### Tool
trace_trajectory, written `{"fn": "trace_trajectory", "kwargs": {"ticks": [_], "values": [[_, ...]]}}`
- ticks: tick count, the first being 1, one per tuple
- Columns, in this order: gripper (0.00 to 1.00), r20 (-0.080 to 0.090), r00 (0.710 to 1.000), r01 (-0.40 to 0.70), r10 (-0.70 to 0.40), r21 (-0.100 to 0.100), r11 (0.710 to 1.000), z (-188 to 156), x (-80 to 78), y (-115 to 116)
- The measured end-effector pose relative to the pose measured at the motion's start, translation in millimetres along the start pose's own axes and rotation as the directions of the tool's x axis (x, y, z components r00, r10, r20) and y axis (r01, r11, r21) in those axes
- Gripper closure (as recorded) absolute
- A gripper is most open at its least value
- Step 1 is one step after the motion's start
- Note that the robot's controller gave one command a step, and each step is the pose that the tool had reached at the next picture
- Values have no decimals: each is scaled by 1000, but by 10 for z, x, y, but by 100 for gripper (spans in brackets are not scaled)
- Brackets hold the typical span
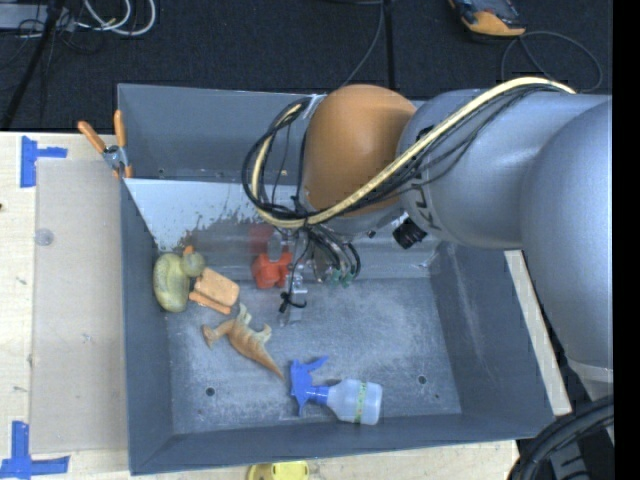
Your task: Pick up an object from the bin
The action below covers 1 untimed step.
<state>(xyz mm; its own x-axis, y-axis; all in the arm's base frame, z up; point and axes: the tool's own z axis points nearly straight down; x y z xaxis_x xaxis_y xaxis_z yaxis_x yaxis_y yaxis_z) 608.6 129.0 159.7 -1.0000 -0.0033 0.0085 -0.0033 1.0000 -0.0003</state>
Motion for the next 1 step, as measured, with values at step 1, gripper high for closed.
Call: {"fn": "trace_trajectory", "kwargs": {"ticks": [1], "values": [[0,7,1000,-2,2,-1,1000,-48,-16,-4]]}}
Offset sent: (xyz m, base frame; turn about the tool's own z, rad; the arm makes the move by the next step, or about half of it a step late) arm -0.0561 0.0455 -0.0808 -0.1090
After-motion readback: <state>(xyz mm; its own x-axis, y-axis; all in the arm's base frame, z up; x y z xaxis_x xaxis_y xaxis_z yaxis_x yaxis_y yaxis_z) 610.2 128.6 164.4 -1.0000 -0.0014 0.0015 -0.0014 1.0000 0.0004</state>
